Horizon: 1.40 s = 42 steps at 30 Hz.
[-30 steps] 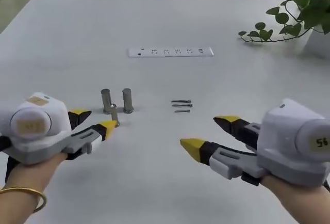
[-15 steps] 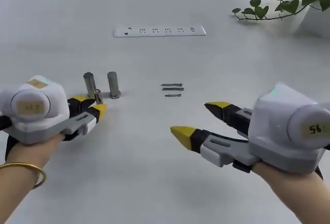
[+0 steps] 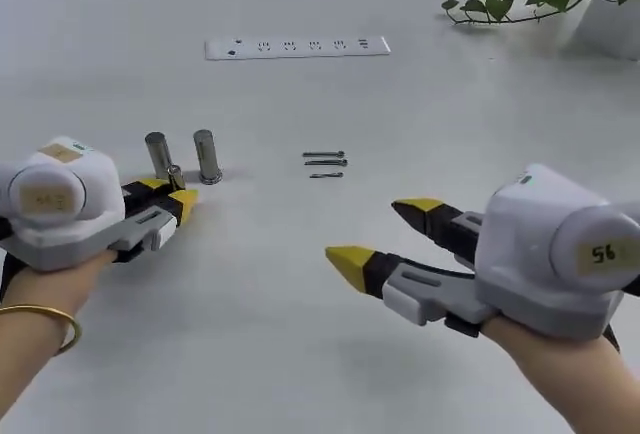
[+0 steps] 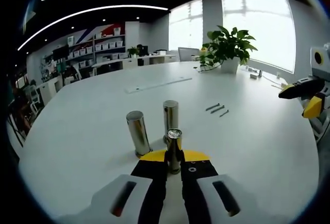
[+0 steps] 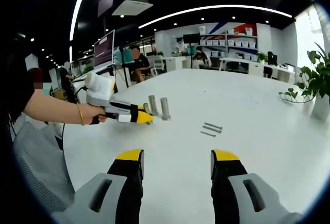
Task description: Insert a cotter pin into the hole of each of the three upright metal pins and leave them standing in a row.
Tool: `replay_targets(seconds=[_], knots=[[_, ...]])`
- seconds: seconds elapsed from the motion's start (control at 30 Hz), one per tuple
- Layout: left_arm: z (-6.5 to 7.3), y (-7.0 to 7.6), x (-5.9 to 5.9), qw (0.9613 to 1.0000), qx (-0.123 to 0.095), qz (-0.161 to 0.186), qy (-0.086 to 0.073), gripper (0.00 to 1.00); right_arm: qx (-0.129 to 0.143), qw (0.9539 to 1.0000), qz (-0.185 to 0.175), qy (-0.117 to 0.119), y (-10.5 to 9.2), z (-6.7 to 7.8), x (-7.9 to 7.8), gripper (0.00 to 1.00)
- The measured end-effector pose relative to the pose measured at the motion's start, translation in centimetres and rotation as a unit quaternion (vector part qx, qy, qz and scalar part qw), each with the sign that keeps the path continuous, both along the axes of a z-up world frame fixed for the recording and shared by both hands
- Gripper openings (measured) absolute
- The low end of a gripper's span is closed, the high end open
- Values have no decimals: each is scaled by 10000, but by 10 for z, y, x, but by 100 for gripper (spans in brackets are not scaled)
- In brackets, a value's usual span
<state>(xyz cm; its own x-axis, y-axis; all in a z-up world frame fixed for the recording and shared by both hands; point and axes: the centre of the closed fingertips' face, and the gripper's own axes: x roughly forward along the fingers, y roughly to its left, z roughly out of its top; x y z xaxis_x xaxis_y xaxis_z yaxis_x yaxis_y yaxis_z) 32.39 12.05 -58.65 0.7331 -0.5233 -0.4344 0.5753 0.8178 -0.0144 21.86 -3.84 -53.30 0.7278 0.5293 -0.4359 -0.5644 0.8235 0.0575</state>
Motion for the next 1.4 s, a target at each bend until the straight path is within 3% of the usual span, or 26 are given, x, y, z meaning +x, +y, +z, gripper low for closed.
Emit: replay_targets(seconds=[0.37, 0.73, 0.8, 1.03, 1.4], knots=[[1, -8, -6, 9995, 244, -90, -186, 6, -88, 9999, -14, -51, -1, 1, -1, 48], [9, -33, -26, 9997, 22, -219, -123, 6, -71, 10000, -41, -41, -5, 4, -6, 48], [8, -36, -30, 9999, 20, -141, -28, 6, -44, 10000, -44, -48, -5, 5, -7, 48], [3, -51, -47, 9998, 6, -192, 8, 6, -47, 10000, -8, -7, -7, 5, -10, 46], [-1, -54, -50, 9998, 40, -179, -22, 6, -18, 10000, -34, 45, -10, 5, -13, 45]])
